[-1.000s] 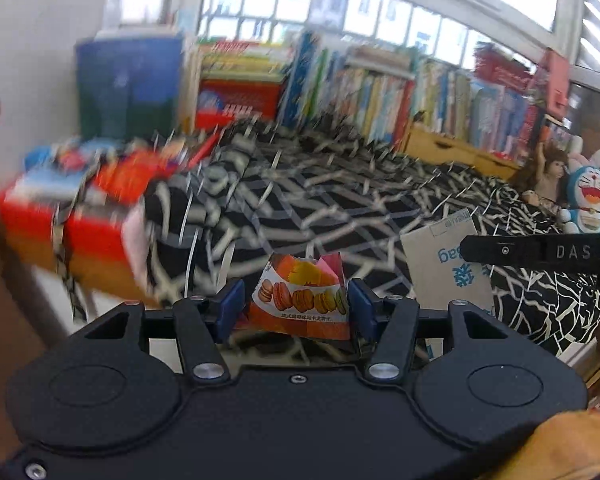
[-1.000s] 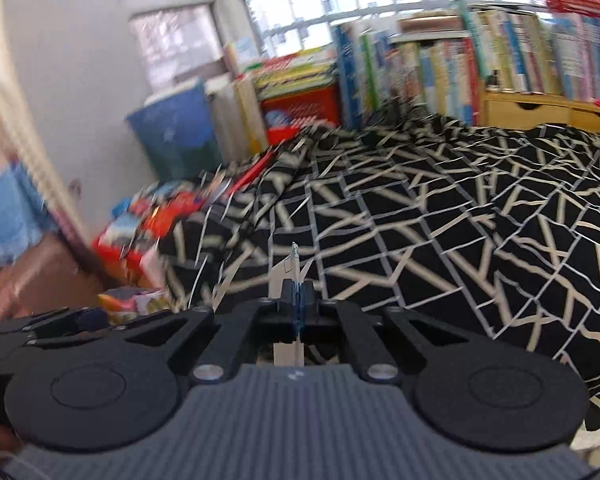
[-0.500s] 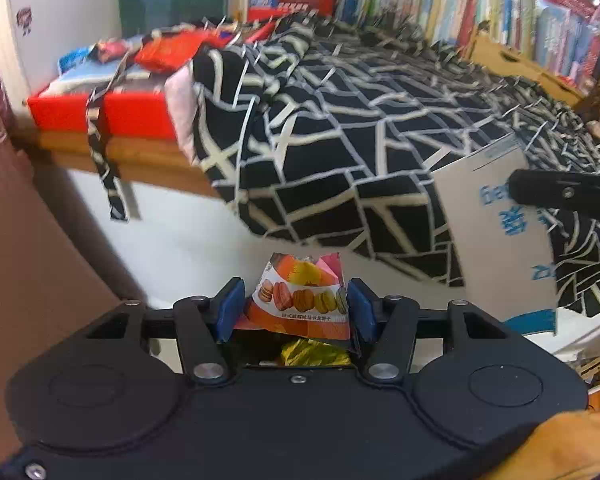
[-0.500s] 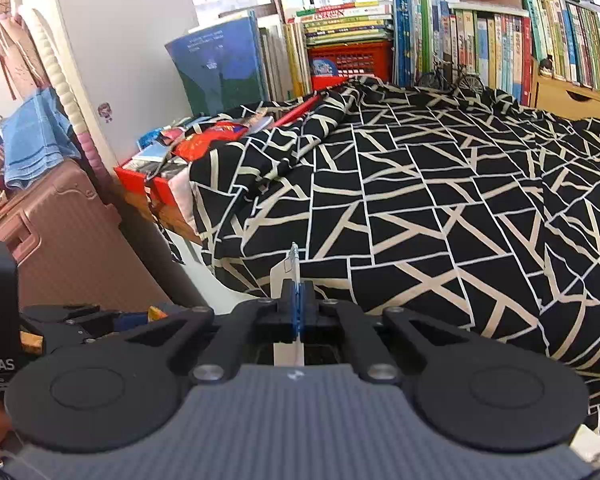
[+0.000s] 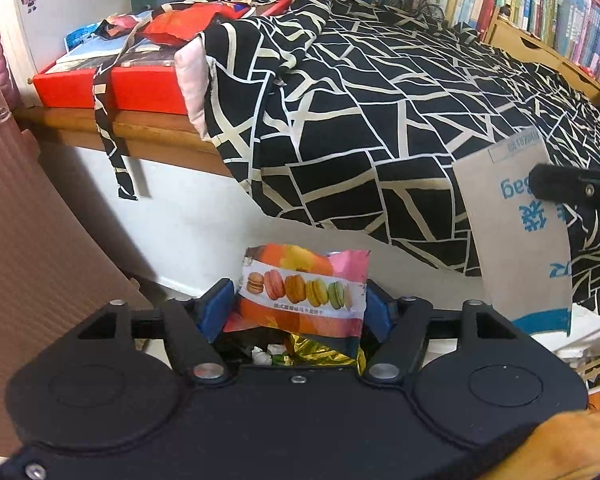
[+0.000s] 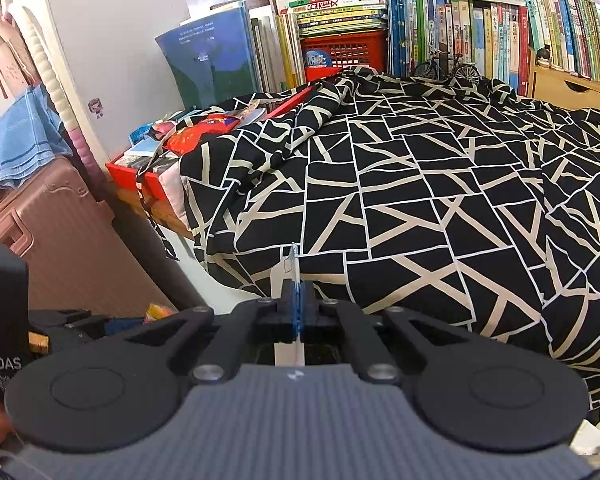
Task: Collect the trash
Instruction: 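Open the left tool over the bin to drop the macaron packet, then bring the right tool over the bin and open it to drop the white card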
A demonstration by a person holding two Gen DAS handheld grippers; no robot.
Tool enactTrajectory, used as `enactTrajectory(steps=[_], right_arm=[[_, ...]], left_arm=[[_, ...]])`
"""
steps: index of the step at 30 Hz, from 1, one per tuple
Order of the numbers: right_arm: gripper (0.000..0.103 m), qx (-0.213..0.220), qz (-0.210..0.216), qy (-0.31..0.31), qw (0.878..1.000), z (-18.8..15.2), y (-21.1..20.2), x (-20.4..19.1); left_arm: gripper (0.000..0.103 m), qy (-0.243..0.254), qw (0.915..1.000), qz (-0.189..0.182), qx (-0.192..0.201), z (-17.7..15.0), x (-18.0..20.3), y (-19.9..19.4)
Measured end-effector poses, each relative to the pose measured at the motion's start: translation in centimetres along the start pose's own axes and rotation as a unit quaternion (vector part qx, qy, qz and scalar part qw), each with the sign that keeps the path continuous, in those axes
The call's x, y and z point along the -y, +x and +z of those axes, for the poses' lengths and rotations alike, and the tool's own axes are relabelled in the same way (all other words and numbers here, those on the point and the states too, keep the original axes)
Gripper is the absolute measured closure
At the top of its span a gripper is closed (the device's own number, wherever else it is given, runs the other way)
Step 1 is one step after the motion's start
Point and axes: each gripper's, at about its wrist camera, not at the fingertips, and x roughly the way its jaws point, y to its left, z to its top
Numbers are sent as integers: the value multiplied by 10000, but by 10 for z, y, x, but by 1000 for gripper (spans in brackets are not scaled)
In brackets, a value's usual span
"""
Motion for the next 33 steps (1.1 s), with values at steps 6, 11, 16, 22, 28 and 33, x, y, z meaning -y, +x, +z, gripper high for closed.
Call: enactTrajectory(steps=[6, 11, 16, 22, 28, 33], right_arm=[[99, 2, 28, -31, 10000, 2, 6, -4], [99, -9, 82, -121, 9999, 4, 13, -11], [99, -100, 121, -207, 9997, 4, 23, -17], [99, -277, 251, -210, 9991, 4, 35, -23], [94, -296, 145, -386, 9987, 7, 53, -30], [70, -396, 62, -338, 9986, 10, 67, -31]], left_arm=[[26, -14, 10000, 63, 52, 2, -4, -5], [21, -75, 9998, 163, 88, 2, -9, -9], [17, -117, 9996, 254, 78, 1, -15, -13], [9, -372, 9989, 267, -75, 0, -22, -15], [9, -392, 9987, 321, -100, -2, -26, -18], [8, -531, 9977, 371, -212, -5, -32, -16]])
